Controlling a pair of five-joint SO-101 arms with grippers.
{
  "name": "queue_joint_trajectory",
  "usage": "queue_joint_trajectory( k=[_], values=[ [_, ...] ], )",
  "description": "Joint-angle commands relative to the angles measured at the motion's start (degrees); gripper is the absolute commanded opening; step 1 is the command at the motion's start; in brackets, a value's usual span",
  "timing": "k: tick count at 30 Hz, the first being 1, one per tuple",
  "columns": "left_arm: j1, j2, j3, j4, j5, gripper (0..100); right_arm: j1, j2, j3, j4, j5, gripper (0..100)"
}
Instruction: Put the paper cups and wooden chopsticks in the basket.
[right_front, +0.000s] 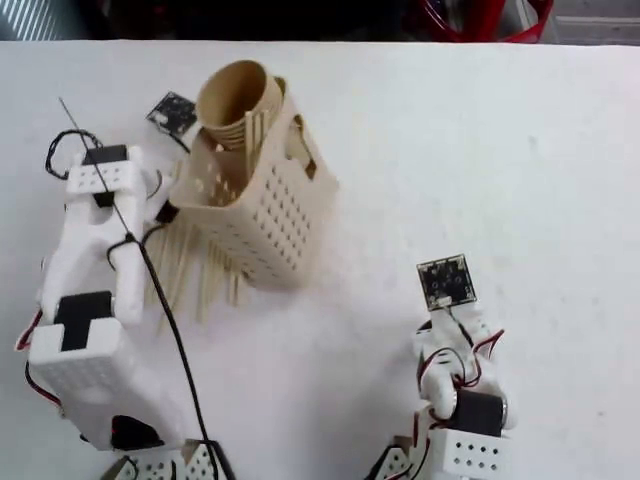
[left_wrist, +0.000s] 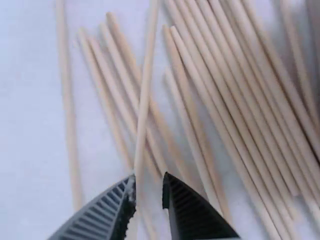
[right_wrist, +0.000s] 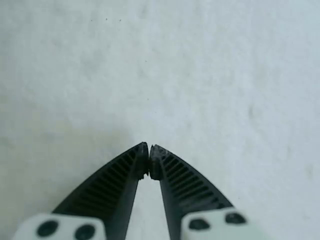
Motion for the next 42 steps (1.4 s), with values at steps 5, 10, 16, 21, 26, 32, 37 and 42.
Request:
queue_joint_trajectory(
  k=[5,10,16,21,26,32,37,42],
  values=[
    [10.42,-11.38,0.53,9.23,2.11,11,0.4,-0.13,0.53,-0.66,-0.09,1.8],
    [13.85,-17.1,0.18,13.36,5.27,11,0.31,-0.13,0.53,-0.66,-0.09,1.8],
    [13.49,-23.34,0.18,14.51,5.27,11,0.31,-0.13,0.53,-0.66,-0.09,1.8],
    [11.74,-33.36,0.35,14.42,11.08,11,0.31,-0.13,0.53,-0.66,-0.09,1.8],
    [3.82,-35.82,3.78,8.18,16.44,11,0.31,-0.13,0.53,-0.66,-0.09,1.8],
    [-3.12,-35.82,13.54,-2.37,9.58,11,0.31,-0.13,0.53,-0.66,-0.09,1.8],
    [-3.65,-32.48,16.35,-4.75,1.85,11,0.31,-0.13,0.53,-0.66,-0.09,1.8],
    [1.19,-20.44,11.87,-0.97,3.96,11,0.31,-0.13,0.53,-0.66,-0.09,1.8]
  ],
)
